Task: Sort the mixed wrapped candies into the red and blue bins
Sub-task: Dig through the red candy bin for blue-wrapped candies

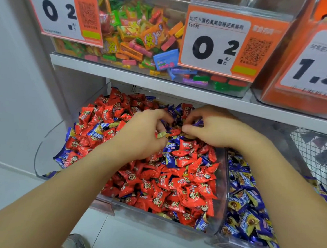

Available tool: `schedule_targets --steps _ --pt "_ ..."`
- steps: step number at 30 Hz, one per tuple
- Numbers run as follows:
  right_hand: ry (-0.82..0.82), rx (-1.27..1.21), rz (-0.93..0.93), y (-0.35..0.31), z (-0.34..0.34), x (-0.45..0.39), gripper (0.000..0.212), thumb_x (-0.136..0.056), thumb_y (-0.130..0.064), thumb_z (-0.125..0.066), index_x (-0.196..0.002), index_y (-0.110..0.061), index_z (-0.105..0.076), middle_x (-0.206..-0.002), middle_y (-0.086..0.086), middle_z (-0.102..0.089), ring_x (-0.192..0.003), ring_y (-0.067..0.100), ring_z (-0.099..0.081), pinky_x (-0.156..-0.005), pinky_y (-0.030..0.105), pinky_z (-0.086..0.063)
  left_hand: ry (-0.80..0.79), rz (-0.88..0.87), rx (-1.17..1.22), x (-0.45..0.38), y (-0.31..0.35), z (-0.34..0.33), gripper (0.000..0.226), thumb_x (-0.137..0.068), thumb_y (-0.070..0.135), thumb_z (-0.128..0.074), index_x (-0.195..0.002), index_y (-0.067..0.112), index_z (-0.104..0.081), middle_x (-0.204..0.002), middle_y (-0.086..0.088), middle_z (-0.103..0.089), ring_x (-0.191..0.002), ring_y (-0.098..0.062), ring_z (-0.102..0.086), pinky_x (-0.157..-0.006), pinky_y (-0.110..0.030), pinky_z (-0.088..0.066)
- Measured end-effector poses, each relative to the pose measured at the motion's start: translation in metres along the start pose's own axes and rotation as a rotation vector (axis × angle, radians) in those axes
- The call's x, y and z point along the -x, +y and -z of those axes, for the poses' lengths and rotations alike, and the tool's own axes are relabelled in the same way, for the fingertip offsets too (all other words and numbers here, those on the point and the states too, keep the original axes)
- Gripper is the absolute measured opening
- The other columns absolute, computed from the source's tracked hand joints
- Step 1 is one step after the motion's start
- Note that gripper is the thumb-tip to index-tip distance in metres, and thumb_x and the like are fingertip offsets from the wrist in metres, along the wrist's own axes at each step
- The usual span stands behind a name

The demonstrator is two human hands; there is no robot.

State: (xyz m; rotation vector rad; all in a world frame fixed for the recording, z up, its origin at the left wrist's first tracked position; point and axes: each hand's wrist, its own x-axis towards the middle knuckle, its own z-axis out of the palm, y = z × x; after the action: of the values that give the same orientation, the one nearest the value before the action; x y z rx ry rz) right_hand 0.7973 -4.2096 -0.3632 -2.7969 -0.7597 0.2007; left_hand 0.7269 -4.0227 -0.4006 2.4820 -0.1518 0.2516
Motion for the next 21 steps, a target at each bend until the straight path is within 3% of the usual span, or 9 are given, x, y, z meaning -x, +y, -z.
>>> schedule_targets --steps 3,7,9,12,15,18,21 --pt "0.05 0.032 0.039 0.0 -0.009 -0.008 0.024 -0.089 -0.049 -0.067 -0.103 -0.03 -0.071 -0.11 -0.006 -0.067 -0.097 0.016 -0.061 -0.078 0.028 -0.047 0.043 -0.013 0.098 0.004 -0.006 0.006 0.022 -0.083 0.022 -0.075 -0.103 0.031 -0.071 -0.081 0.016 -0.066 -0.07 0.008 -0.06 -0.065 -0.008 -0.043" --pt "-0.098 0.204 0.0 -0.005 -0.022 -0.015 0.069 -0.077 -0.071 -0.067 -0.117 -0.015 -0.066 -0.114 0.007 -0.067 -0.099 0.025 -0.064 -0.086 0.038 -0.055 0.061 -0.01 0.079 0.005 -0.013 0.008 0.015 -0.091 0.028 -0.067 -0.106 0.032 -0.071 -0.087 0.016 -0.068 -0.082 0.003 -0.063 -0.074 -0.018 -0.048" --pt "-0.137 0.251 -0.021 -0.009 -0.025 -0.018 0.077 -0.069 -0.075 -0.071 -0.113 -0.011 -0.066 -0.108 0.009 -0.068 -0.094 0.026 -0.065 -0.082 0.04 -0.057 0.06 0.002 0.094 0.005 -0.014 0.007 0.012 -0.092 0.027 -0.065 -0.102 0.033 -0.069 -0.088 0.015 -0.069 -0.083 0.002 -0.063 -0.074 -0.018 -0.048" --pt "-0.181 0.261 -0.042 -0.015 -0.024 -0.02 0.07 -0.066 -0.071 -0.077 -0.101 -0.011 -0.067 -0.094 0.006 -0.067 -0.081 0.022 -0.064 -0.071 0.033 -0.056 0.067 0.031 0.117 0.007 -0.013 0.008 0.012 -0.091 0.023 -0.064 -0.094 0.034 -0.068 -0.083 0.014 -0.066 -0.076 0.002 -0.06 -0.064 -0.008 -0.041" --pt "-0.127 0.259 -0.046 -0.017 -0.028 -0.021 0.061 -0.066 -0.067 -0.08 -0.08 -0.011 -0.062 -0.076 0.004 -0.061 -0.065 0.019 -0.056 -0.056 0.03 -0.047 0.089 0.056 0.192 0.009 -0.011 0.01 0.013 -0.089 0.02 -0.065 -0.087 0.032 -0.068 -0.082 0.009 -0.069 -0.069 -0.003 -0.06 -0.06 -0.009 -0.044" --pt "-0.086 0.233 -0.014 -0.014 -0.033 -0.022 0.058 -0.072 -0.061 -0.078 -0.097 -0.01 -0.071 -0.092 0.007 -0.069 -0.081 0.025 -0.064 -0.071 0.034 -0.057 0.092 0.062 0.222 0.01 -0.009 0.012 0.011 -0.089 0.019 -0.066 -0.087 0.029 -0.069 -0.08 0.005 -0.069 -0.063 -0.004 -0.059 -0.058 -0.009 -0.044" --pt "-0.083 0.176 0.053 -0.011 -0.029 -0.02 0.047 -0.079 -0.049 -0.077 -0.112 -0.015 -0.073 -0.106 0.004 -0.069 -0.09 0.023 -0.062 -0.075 0.03 -0.052 0.086 0.056 0.22 0.011 -0.009 0.013 0.011 -0.089 0.018 -0.066 -0.088 0.028 -0.069 -0.078 0.005 -0.069 -0.064 -0.004 -0.06 -0.057 -0.009 -0.044"
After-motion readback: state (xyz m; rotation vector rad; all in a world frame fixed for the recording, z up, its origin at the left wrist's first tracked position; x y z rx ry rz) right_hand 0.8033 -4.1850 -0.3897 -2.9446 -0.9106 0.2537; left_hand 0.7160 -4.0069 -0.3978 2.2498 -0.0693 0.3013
